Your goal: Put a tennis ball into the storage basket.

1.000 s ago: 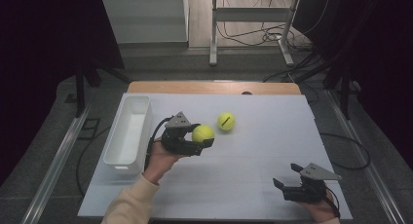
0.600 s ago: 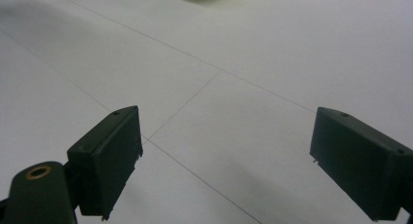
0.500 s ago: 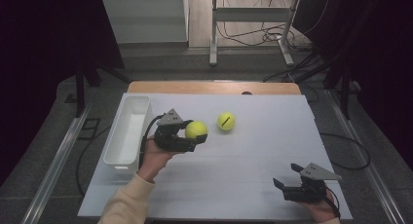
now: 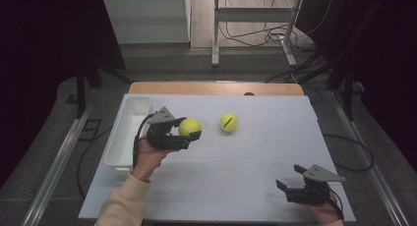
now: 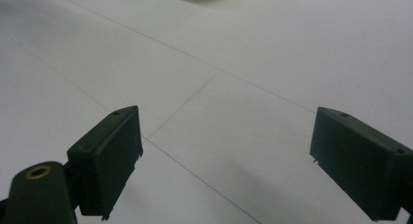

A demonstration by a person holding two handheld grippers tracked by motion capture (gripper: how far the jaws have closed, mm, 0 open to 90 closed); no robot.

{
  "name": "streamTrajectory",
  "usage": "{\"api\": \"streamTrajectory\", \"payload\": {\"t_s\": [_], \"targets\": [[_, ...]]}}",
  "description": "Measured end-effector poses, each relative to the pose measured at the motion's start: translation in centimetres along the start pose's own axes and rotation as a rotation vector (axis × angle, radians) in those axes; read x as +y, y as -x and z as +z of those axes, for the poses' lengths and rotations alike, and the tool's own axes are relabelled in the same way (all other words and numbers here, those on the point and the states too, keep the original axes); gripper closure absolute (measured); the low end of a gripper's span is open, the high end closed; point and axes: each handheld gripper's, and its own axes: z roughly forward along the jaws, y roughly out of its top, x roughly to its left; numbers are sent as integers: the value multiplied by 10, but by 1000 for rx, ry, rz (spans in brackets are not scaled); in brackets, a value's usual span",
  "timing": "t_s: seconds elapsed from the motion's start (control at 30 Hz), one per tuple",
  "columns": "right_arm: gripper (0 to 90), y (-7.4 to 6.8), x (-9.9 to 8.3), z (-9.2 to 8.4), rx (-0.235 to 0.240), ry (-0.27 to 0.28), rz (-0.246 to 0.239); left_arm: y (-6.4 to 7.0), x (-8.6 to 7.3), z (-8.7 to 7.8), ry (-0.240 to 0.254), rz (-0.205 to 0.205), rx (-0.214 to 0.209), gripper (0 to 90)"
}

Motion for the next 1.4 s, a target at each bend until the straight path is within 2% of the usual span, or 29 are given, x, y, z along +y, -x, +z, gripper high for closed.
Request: {"api": "streamTrajectory", "payload": {"t_s": [0.47,0.63,0.77,1.17,1.4], "targets": [[122,-1,0,0,-2,2,1,-15,3,-14,31,-28,43,259],[122,-1,1,1,2,3,-3,-25,7,-24,41,-41,81,259],[122,-1,1,1,4,3,-5,-32,9,-29,52,-63,89,258],[122,-1,1,1,1,4,-4,-46,10,-37,58,-99,127,258],[122,-1,1,1,0,3,-5,-54,12,-43,58,-102,161,258]]}}
